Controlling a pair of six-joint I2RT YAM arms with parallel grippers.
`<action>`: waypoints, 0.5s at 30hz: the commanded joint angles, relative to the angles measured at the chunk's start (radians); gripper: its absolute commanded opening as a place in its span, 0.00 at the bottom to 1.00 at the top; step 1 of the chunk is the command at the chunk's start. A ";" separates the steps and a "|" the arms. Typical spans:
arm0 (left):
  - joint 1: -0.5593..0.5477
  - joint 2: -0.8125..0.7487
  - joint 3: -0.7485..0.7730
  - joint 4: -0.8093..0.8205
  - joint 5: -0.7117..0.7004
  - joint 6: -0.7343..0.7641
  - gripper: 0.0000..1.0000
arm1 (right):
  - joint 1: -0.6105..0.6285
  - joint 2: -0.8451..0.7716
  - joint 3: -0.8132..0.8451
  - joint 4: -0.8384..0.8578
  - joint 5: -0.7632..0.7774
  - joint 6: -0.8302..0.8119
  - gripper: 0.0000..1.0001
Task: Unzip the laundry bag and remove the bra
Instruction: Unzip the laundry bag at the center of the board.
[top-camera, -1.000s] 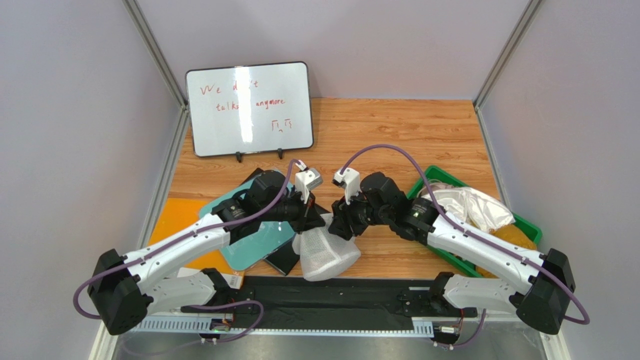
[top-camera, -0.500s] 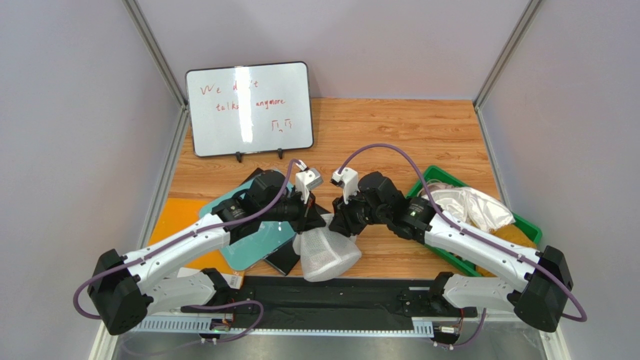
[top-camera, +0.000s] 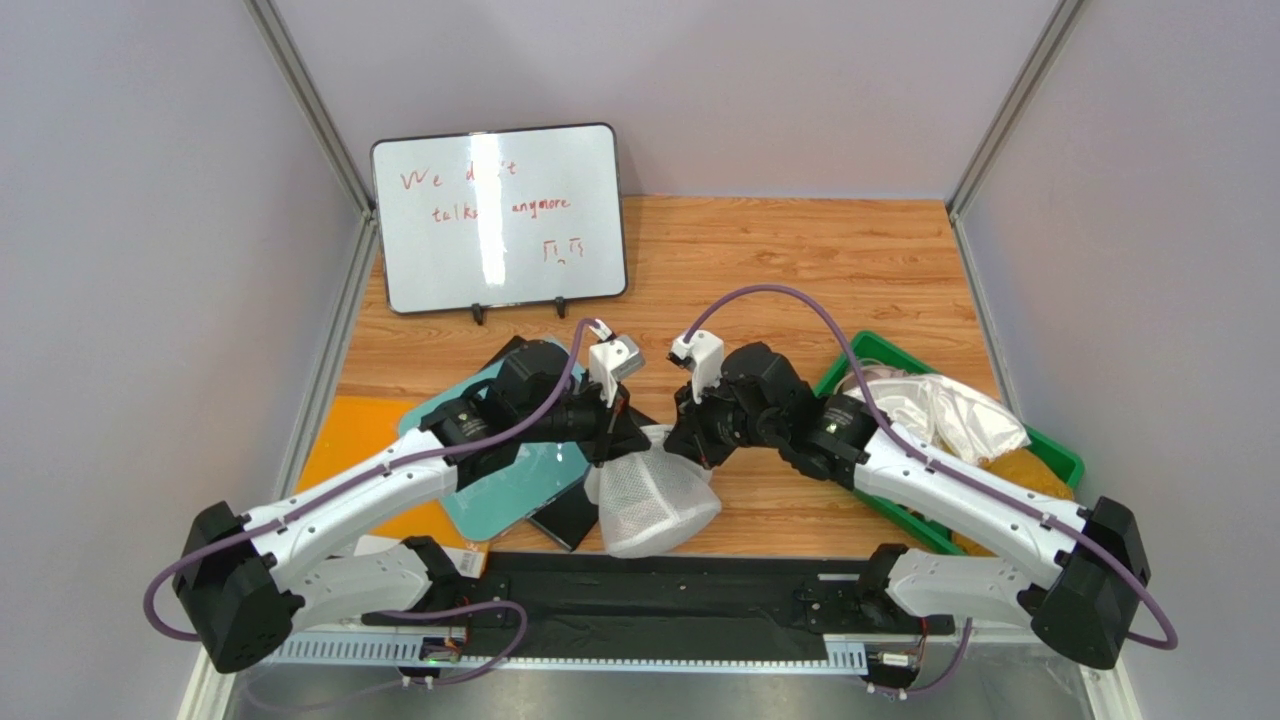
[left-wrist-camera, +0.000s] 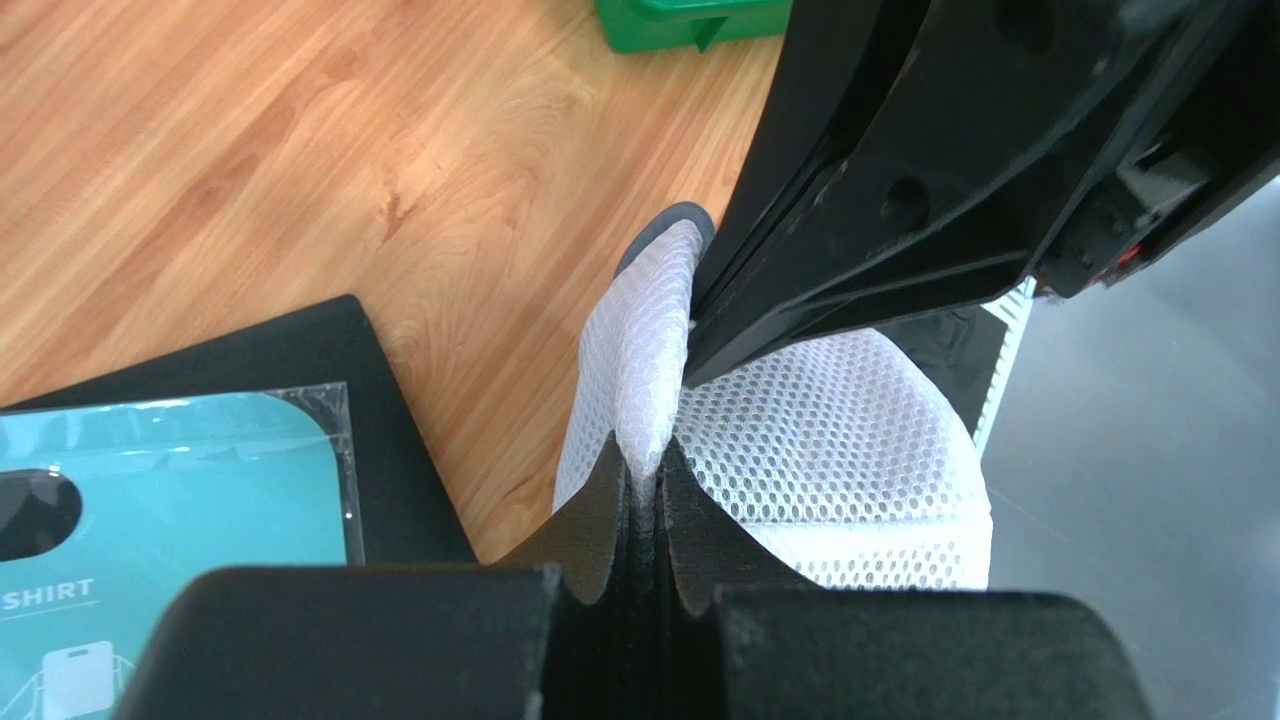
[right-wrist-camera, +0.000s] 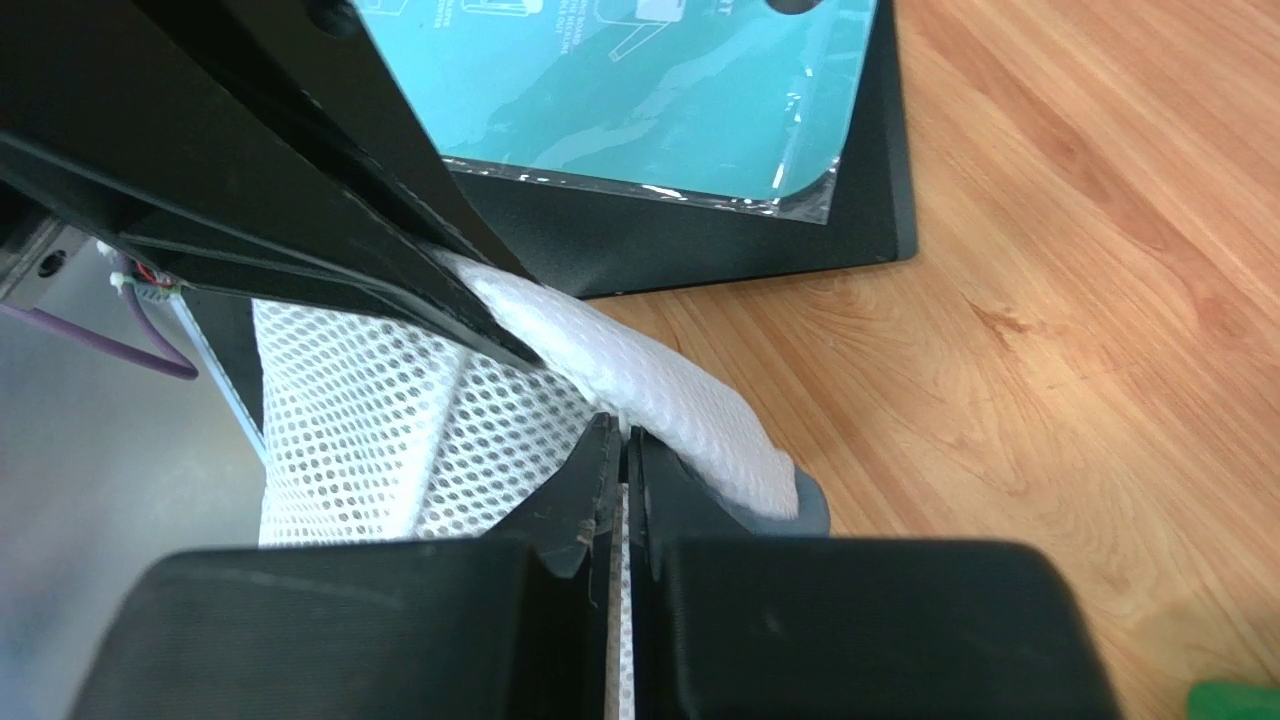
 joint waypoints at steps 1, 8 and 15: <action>-0.005 -0.057 0.030 -0.035 -0.007 0.041 0.00 | -0.060 -0.079 -0.030 0.002 0.063 0.016 0.00; -0.005 -0.069 0.029 -0.072 -0.050 0.074 0.00 | -0.106 -0.118 -0.070 -0.007 0.016 0.033 0.00; -0.004 -0.070 0.033 -0.084 -0.061 0.082 0.20 | -0.107 -0.118 -0.090 0.000 -0.025 0.055 0.00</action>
